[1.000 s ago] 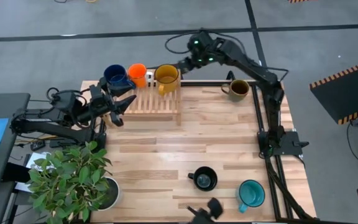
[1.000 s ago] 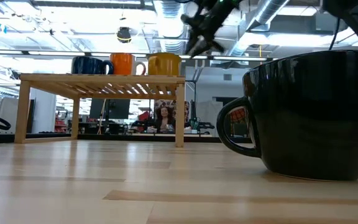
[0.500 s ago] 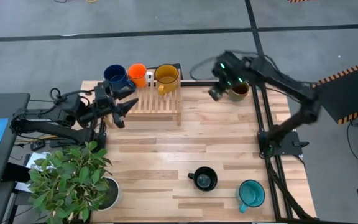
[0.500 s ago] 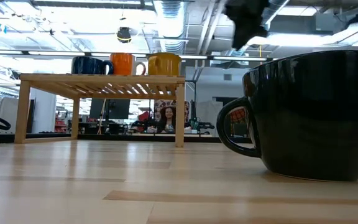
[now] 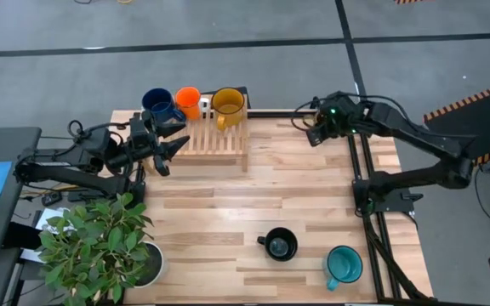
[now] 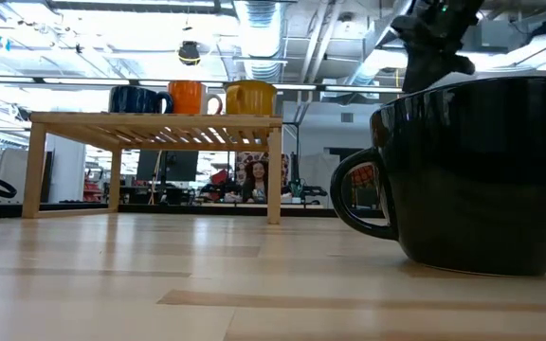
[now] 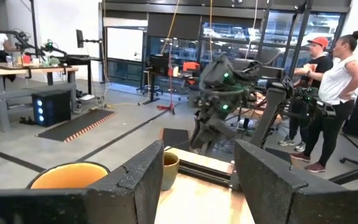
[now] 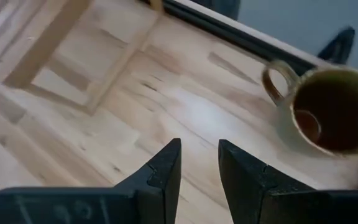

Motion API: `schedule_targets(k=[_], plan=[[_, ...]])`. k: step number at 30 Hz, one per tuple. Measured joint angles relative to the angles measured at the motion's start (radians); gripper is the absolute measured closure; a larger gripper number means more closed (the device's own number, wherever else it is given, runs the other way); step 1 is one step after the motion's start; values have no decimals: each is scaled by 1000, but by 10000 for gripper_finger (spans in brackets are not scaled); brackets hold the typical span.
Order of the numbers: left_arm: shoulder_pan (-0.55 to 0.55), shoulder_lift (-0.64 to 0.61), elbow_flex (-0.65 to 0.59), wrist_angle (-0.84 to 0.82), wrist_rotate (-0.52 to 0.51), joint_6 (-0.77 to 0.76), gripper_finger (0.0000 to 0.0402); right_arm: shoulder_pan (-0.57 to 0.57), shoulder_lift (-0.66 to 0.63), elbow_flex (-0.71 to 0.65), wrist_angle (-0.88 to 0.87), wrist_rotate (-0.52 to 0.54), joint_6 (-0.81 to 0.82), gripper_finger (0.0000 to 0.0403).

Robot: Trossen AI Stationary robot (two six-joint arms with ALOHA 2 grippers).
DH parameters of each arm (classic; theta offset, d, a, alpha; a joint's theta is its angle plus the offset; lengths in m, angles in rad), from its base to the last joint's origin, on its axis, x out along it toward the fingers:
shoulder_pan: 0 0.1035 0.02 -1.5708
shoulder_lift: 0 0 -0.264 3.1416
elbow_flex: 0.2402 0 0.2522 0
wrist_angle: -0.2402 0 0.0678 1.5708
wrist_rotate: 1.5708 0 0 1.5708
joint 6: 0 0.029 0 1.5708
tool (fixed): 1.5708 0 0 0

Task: Place coffee mugs
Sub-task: Put the brown mug on the shelf

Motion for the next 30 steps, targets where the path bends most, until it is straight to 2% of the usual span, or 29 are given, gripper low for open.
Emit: schedule_targets(k=[4, 9, 14, 19, 25, 27, 30], plan=[[0, 0, 0, -1, 0, -18, 221, -105, 95, 0, -73, 17, 16, 275], [0, 0, 0, -2, 0, -32, 221, -237, 239, 0, -39, 18, -101, 275], [0, 0, 0, -3, 0, -52, 221, -308, 357, 0, -3, -20, -215, 275], [0, 0, 0, -3, 0, -53, 221, -329, 433, 0, -1, -22, -288, 275], [0, 0, 0, -3, -8, -44, 221, -328, 493, 0, 5, -21, -301, 277], [0, 0, 0, -3, -8, -42, 221, -311, 497, 0, 4, -43, -299, 290], [0, 0, 0, -3, -9, -42, 221, -258, 489, 0, 2, -71, -297, 334]])
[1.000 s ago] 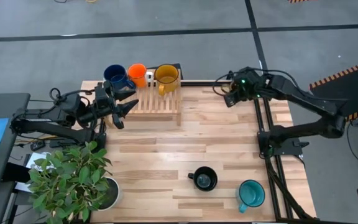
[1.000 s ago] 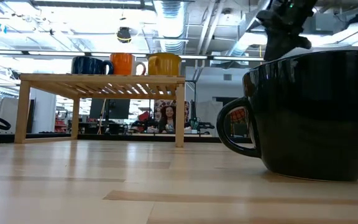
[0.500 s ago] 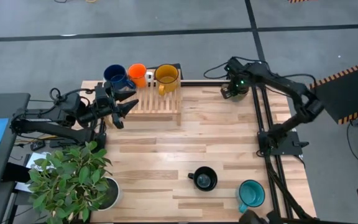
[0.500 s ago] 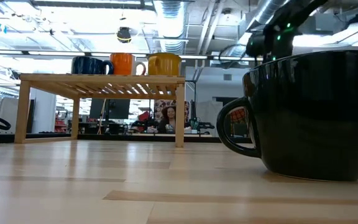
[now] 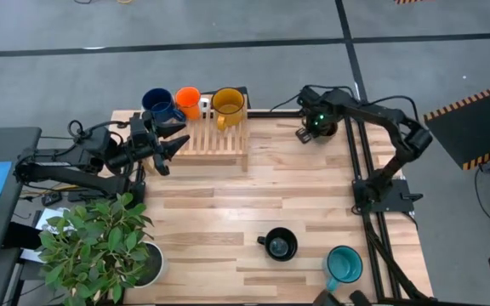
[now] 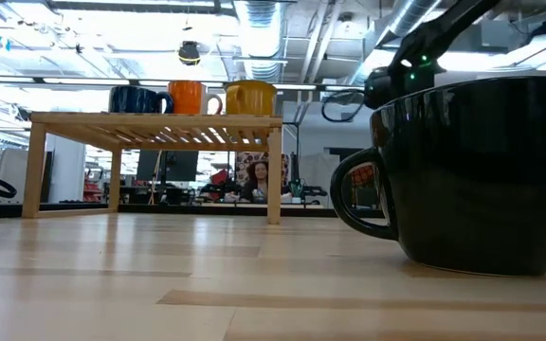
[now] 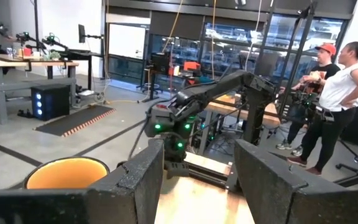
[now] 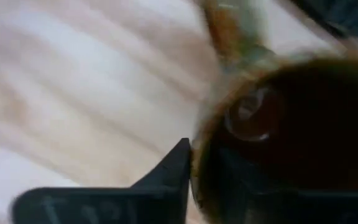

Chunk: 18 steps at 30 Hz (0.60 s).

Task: Place coffee mugs
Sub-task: Put the brown mug on the shelf

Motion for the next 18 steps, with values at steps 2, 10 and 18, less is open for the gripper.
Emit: schedule_targets(k=[2, 10, 18], plan=[[0, 0, 0, 0, 0, 0, 221, 48, -20, -1, -8, -30, 6, 348], [0, 0, 0, 0, -1, 1, 221, 361, -115, -2, 0, -103, 167, 348], [0, 0, 0, 1, -1, 31, 221, 738, -79, 123, -21, -112, 334, 348]])
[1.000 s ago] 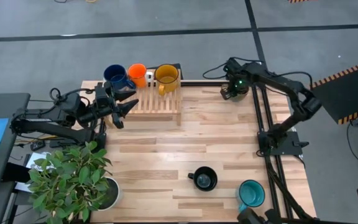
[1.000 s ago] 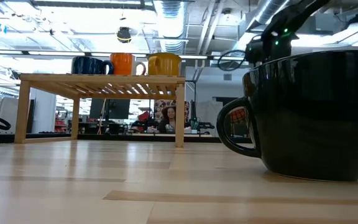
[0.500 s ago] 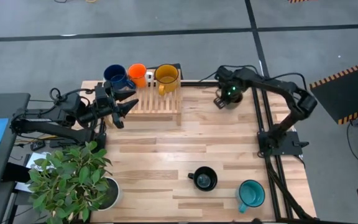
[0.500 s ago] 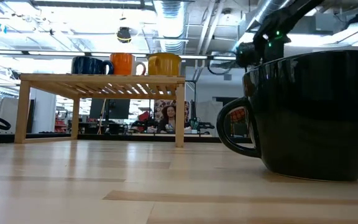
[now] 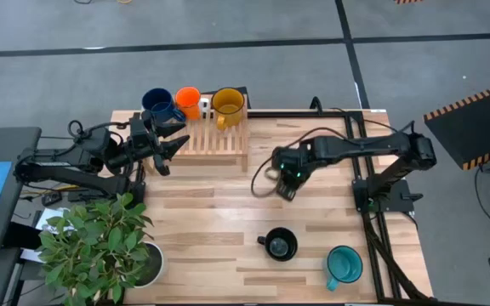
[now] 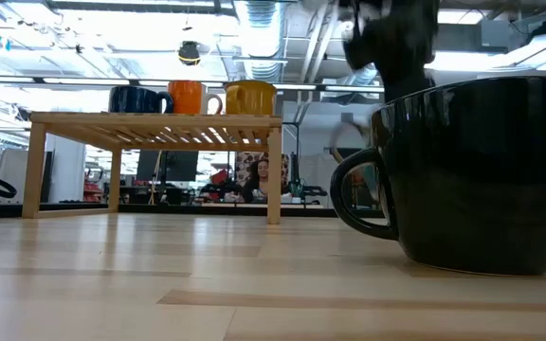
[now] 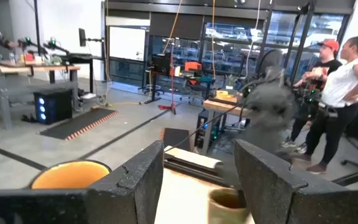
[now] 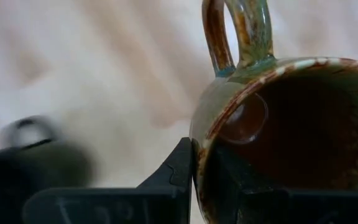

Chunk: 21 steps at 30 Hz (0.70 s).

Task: Place coffee mugs
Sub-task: Put the brown mug on the shelf

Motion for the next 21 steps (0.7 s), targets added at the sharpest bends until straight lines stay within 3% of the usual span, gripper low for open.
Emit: schedule_targets(k=[6, 16, 18, 21], plan=[[0, 0, 0, 7, -13, 68, 221, 90, 103, 379, -102, 7, -81, 348], [0, 0, 0, 7, -23, 66, 221, 9, 431, 1006, -303, 150, -257, 348], [0, 0, 0, 7, -23, 65, 221, -13, 475, 1053, -295, 154, -278, 348], [0, 0, 0, 7, -23, 64, 221, -44, 477, 1010, -255, 135, -282, 348]])
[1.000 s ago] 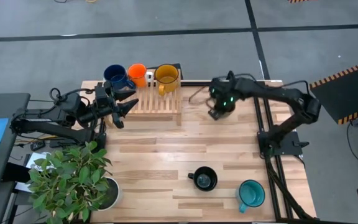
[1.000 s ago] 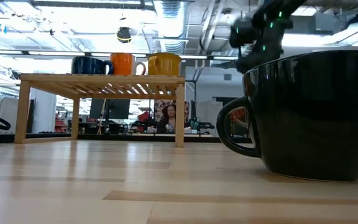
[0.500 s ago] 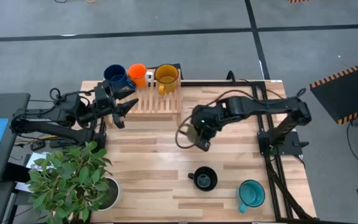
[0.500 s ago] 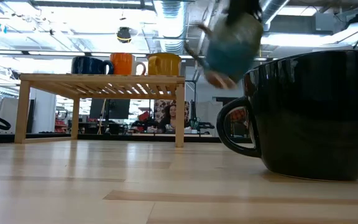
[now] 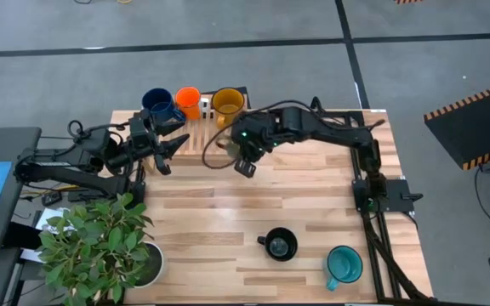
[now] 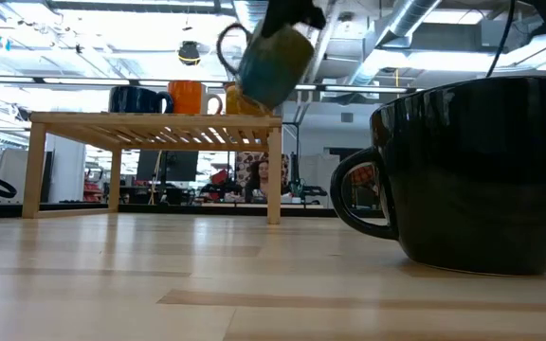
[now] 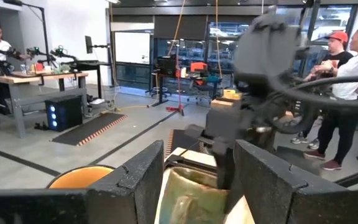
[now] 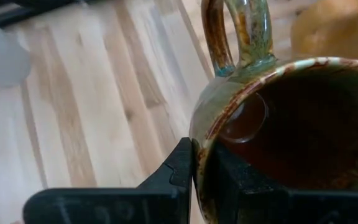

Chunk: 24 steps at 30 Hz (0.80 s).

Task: Place coffee mugs
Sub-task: Put the brown mug on the shelf

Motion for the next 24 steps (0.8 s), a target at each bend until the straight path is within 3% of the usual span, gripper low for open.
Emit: schedule_targets(k=[16, 24], plan=[[0, 0, 0, -1, -1, -12, 221, -51, 23, 4, 47, 2, -19, 345], [0, 0, 0, -7, -2, -11, 221, -58, 21, 6, 95, 10, -30, 273]])
